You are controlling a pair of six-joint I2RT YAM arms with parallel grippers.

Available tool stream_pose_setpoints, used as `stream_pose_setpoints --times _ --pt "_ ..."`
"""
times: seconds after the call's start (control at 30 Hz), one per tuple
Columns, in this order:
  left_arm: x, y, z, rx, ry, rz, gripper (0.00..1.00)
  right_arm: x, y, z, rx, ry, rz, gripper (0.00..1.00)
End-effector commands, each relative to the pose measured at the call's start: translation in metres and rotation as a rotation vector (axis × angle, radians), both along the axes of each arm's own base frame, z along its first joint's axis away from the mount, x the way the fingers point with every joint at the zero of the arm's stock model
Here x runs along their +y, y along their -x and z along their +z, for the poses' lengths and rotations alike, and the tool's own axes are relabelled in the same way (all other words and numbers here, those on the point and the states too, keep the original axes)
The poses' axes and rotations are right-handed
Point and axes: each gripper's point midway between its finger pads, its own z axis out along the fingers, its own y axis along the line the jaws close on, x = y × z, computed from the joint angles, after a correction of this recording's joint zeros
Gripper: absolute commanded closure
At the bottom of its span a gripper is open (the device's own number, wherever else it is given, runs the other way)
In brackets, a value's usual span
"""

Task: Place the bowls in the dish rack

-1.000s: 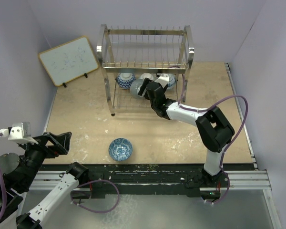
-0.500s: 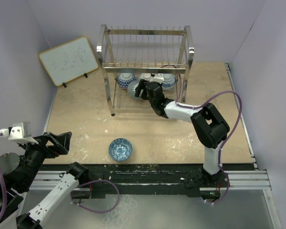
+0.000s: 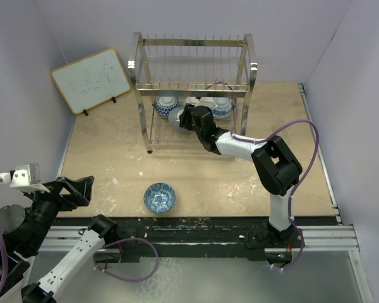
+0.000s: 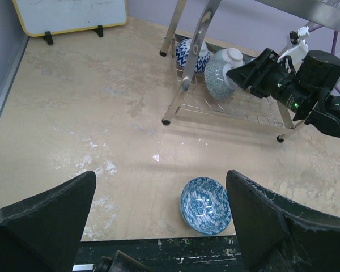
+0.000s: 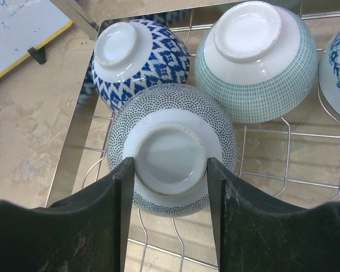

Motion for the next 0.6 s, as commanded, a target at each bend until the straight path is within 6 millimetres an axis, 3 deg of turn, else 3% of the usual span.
stream_pose_setpoints --times 0.0,0.3,0.57 --pt "0.003 0.0 0.002 -0.015 0.012 0.018 0.01 -0.012 -0.006 -0.017 0.029 0.067 -0.022 0.62" --pt "0.003 0.0 0.002 -0.013 0.013 0.019 0.01 0.016 0.009 0.014 -0.06 0.002 0.086 0.65" --pt "0.004 0.001 0.001 -0.015 0.016 0.02 0.01 0.01 0.018 0.049 -0.15 -0.031 0.073 0.66"
